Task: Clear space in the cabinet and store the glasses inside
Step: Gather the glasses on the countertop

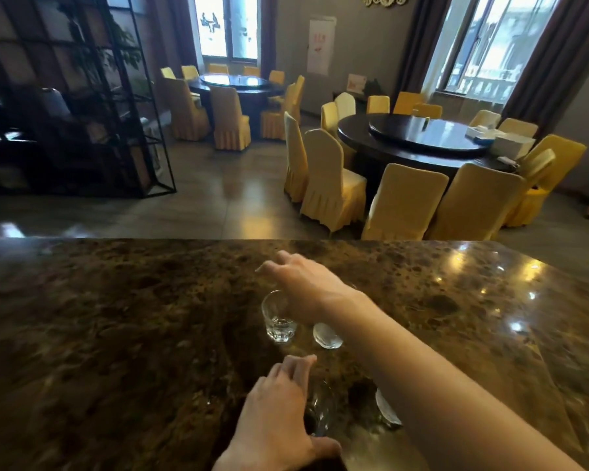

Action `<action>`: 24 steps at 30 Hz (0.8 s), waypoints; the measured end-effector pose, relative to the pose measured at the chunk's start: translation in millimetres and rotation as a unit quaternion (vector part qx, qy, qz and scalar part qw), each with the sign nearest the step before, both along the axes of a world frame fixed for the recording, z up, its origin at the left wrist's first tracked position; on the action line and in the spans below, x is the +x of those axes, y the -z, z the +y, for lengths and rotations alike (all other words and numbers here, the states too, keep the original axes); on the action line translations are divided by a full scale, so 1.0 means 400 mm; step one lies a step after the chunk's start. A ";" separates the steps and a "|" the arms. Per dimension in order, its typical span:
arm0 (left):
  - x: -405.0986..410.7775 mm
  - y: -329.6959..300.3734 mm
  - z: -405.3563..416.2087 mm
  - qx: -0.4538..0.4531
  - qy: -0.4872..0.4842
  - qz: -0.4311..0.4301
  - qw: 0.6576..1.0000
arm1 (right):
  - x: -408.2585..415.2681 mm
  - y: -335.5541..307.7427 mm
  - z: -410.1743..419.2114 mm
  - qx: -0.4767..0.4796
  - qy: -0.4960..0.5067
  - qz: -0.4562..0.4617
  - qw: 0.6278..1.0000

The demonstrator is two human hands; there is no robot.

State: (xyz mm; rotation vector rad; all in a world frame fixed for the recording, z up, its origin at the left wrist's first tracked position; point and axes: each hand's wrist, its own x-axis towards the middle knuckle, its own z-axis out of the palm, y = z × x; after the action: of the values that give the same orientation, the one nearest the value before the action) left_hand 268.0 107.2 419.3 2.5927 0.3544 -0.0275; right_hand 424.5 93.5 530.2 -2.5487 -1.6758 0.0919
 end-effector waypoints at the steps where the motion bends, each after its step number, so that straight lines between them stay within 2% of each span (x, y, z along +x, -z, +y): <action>1: 0.001 0.005 0.002 0.005 -0.005 0.008 1.000 | 0.004 0.022 0.031 -0.042 -0.011 -0.017 0.999; 4: -0.008 0.011 0.018 0.000 -0.019 0.020 1.000 | 0.025 0.079 0.078 -0.132 -0.013 -0.033 0.991; 7: -0.034 0.017 0.045 -0.013 -0.027 0.006 1.000 | 0.043 0.121 0.086 -0.163 -0.005 0.000 0.987; 12: -0.114 0.008 0.099 -0.021 -0.057 -0.018 0.998 | 0.023 0.148 0.089 -0.124 0.001 0.019 0.992; 19: -0.194 -0.008 0.133 -0.027 -0.084 -0.020 0.996 | -0.078 0.165 0.117 -0.070 -0.041 0.083 0.993; 24: -0.208 -0.013 0.139 -0.034 -0.088 -0.013 0.995 | -0.127 0.175 0.151 -0.066 -0.054 0.060 0.995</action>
State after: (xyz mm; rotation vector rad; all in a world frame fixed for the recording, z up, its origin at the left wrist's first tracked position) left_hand 184.8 162.7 424.4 2.4836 0.5616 0.0561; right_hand 373.8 153.9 460.2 -2.4852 -1.8157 0.3660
